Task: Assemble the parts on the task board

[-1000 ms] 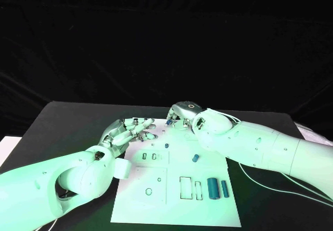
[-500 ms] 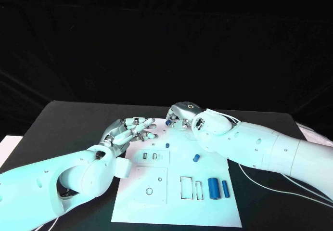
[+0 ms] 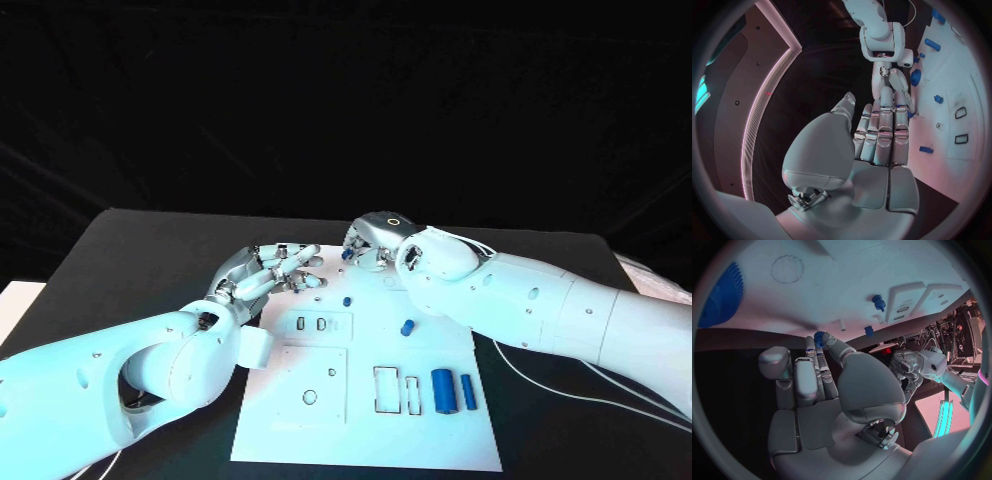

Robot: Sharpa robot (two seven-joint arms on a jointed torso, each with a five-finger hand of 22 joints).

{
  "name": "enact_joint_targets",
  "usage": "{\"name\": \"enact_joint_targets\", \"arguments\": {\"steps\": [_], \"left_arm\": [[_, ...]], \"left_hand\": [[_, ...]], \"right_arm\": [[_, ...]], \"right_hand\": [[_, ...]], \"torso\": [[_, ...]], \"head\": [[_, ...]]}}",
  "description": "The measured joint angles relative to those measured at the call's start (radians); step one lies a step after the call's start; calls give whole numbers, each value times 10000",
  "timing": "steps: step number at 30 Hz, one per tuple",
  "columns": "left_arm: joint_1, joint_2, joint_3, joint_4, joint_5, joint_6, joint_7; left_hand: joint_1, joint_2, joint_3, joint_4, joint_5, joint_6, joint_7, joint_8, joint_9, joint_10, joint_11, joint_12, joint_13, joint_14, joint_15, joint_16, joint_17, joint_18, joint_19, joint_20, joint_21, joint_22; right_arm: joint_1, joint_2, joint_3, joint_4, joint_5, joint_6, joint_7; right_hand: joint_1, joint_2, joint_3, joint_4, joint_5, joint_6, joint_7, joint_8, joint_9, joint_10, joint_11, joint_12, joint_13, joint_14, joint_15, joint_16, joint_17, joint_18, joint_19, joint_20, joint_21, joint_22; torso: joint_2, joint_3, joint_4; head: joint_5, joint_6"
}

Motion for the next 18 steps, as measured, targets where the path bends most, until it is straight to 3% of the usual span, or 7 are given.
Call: {"name": "enact_joint_targets", "arguments": {"steps": [6, 12, 15, 18], "left_arm": [[0, 0, 0, 0, 1, 7, -3], [0, -9, 0, 5, 2, 10, -7], [0, -18, 0, 7, 2, 13, -10], [0, -44, 0, 7, 3, 17, -14]], "left_hand": [[0, 0, 0, 0, 0, 0, 0, 0, 0, 0, 0, 0, 0, 0, 0, 0, -1, 0, 0, 0, 0, 0], [0, 0, 0, 0, 0, 0, 0, 0, 0, 0, 0, 0, 1, 0, 0, 0, -1, 0, 0, 0, 0, 1], [0, 0, 0, 0, 0, 0, 0, 0, 0, 0, 0, 0, 1, 0, 0, 0, -2, 0, 0, 0, 0, 1], [43, 43, -2, -56, 0, 0, 0, 0, 0, 0, 0, -38, -11, 0, 0, 0, 18, 0, 0, 0, 0, 1]], "right_arm": [[-25, 35, -14, -49, 0, 91, -29], [-21, -19, -14, -23, 0, 102, -73], [-19, -236, -13, 221, 1, 57, -82], [-19, -712, 12, 779, 20, -43, -85]], "right_hand": [[66, -351, -158, 159, -80, -827, 76, -14, -252, -850, 125, 0, -35, -2, 104, -196, -321, 1, -178, 163, -196, -300], [176, -461, -226, 226, -84, -1265, 88, -14, -340, -1286, 193, 0, -35, -38, 140, -346, -615, 1, -292, 184, -348, -577], [176, -461, -225, 226, -36, -1265, 88, -14, -341, -1286, 194, 140, -30, -38, 140, -346, -601, 1, -292, 184, -348, -560], [219, -501, -226, 309, 57, -1268, 94, -14, -340, -915, 159, 431, 49, -38, 140, -127, -232, 0, -185, 173, -121, -144]], "torso": [[6, -2, 4], [10, -2, 4], [12, -2, 2], [12, 9, -10]], "head": [[0, -1], [12, 13], [21, 24], [29, 34]]}}
